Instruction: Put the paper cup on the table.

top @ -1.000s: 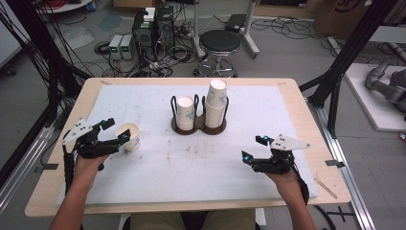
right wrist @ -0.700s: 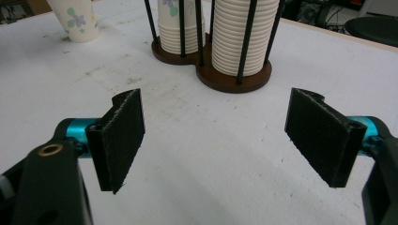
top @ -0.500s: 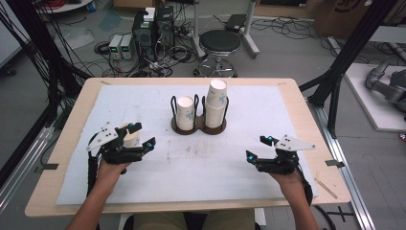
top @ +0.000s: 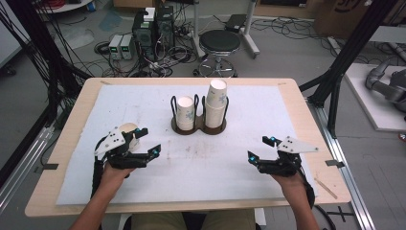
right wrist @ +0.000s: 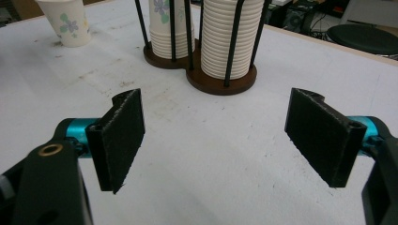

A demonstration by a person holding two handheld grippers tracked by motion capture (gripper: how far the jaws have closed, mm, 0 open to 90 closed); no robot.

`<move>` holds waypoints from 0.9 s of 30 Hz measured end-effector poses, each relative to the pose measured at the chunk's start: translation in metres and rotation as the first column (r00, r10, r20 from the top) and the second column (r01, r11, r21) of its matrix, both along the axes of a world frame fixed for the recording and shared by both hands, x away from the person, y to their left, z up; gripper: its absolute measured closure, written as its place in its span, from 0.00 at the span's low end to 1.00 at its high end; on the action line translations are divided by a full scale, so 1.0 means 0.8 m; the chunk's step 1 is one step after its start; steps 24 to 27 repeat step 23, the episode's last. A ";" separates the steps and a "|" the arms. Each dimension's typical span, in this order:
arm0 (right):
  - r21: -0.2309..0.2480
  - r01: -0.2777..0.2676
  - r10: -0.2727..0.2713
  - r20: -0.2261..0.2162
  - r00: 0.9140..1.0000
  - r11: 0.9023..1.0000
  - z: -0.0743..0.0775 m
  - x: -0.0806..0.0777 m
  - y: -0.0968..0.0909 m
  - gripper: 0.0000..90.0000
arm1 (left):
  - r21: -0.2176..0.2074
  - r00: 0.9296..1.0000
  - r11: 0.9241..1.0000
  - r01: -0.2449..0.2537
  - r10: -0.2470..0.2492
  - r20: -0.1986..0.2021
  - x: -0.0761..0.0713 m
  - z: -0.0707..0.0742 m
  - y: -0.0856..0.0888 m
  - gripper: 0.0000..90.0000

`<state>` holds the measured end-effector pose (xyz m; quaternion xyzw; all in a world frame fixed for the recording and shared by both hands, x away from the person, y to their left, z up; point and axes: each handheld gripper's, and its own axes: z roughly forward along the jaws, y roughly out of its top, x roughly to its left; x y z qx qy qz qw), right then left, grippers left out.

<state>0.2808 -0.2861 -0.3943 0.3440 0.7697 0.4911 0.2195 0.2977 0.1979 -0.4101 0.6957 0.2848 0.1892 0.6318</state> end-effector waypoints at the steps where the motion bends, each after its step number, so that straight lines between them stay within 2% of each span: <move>1: 0.002 0.001 -0.001 0.000 1.000 1.000 0.000 0.000 0.000 0.23 | 0.000 1.000 1.000 -0.002 0.002 0.001 0.000 0.000 0.000 0.19; 4: -0.003 -0.004 0.004 0.010 1.000 1.000 0.001 0.000 0.001 0.23 | 0.003 1.000 1.000 -0.002 0.002 0.005 0.000 0.000 0.000 0.20; 10: 0.001 0.000 0.000 0.002 1.000 1.000 0.001 0.000 0.000 0.23 | 0.018 1.000 1.000 0.001 -0.002 0.004 0.000 -0.001 -0.002 0.20; 27: 0.005 0.005 -0.005 0.007 1.000 1.000 0.000 -0.001 -0.004 0.23 | 0.021 1.000 1.000 0.002 -0.002 0.003 0.002 -0.002 -0.004 0.21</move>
